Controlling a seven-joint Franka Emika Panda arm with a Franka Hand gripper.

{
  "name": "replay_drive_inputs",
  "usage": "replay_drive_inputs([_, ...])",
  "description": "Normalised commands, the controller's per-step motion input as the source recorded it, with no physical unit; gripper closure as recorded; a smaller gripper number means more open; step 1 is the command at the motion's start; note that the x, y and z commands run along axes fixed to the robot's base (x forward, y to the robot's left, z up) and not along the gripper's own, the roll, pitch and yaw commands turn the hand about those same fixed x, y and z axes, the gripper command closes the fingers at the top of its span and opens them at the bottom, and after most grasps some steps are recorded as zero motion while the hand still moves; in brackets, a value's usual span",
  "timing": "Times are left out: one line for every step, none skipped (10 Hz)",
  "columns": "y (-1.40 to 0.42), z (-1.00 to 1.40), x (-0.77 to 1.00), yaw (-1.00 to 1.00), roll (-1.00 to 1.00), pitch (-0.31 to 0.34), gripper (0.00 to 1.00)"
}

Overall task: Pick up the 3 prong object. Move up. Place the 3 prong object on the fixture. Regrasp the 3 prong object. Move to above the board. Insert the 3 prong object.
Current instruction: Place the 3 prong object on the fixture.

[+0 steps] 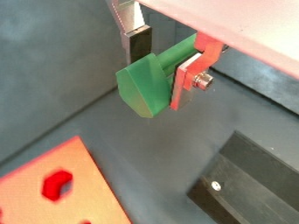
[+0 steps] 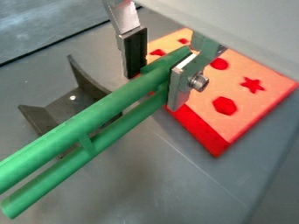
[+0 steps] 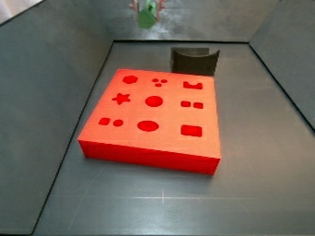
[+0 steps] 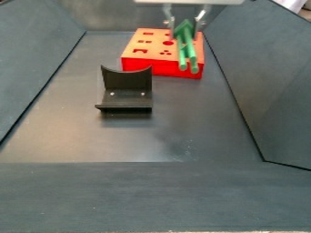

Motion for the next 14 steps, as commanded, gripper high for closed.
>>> replay_drive_inputs([-0.07,-0.27,1.0,0.16,-0.07,0.038,1.0])
replay_drive_inputs([-0.06,-0.26,1.0,0.11,-0.05,0.031,1.0])
replay_drive_inputs([-0.06,-0.23,1.0,0.08,-0.04,0.024,1.0])
replay_drive_inputs([-0.05,-0.2,1.0,0.06,-0.03,0.021,1.0])
replay_drive_inputs([-0.04,-0.18,1.0,0.04,-0.01,0.026,1.0])
replay_drive_inputs([-0.04,-0.16,1.0,0.04,0.0,0.032,1.0])
replay_drive_inputs([-0.04,-0.13,1.0,0.04,0.01,0.038,1.0])
replay_drive_inputs([-0.03,-0.11,0.97,0.04,0.02,0.048,1.0])
replay_drive_inputs([-0.02,-0.07,0.82,0.04,0.03,0.066,1.0])
replay_drive_inputs([-0.02,-0.04,0.71,0.04,0.03,0.081,1.0])
replay_drive_inputs([-0.13,1.0,0.62,-0.06,-1.0,0.034,1.0])
replay_drive_inputs([-0.13,1.0,0.52,-0.06,-1.0,0.043,1.0])
replay_drive_inputs([-0.02,0.77,0.33,-0.07,-1.0,0.053,1.0])
replay_drive_inputs([0.0,0.63,0.22,-0.07,-1.0,0.057,1.0])
